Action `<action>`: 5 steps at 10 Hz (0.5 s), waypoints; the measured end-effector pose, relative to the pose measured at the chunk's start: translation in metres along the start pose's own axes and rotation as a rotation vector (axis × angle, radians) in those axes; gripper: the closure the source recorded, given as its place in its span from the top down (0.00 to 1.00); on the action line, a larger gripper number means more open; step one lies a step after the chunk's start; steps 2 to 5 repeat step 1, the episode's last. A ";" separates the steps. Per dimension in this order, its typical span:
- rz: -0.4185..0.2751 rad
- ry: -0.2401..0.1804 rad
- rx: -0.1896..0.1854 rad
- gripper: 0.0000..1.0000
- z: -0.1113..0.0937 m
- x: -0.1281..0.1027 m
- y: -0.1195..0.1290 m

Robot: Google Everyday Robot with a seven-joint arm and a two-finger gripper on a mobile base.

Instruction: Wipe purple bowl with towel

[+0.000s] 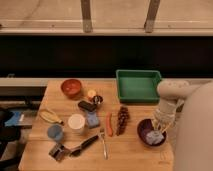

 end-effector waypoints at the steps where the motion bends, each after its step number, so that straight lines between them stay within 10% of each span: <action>1: -0.004 0.000 -0.004 0.00 -0.002 -0.005 0.002; 5: -0.004 0.000 -0.004 0.00 -0.002 -0.005 0.002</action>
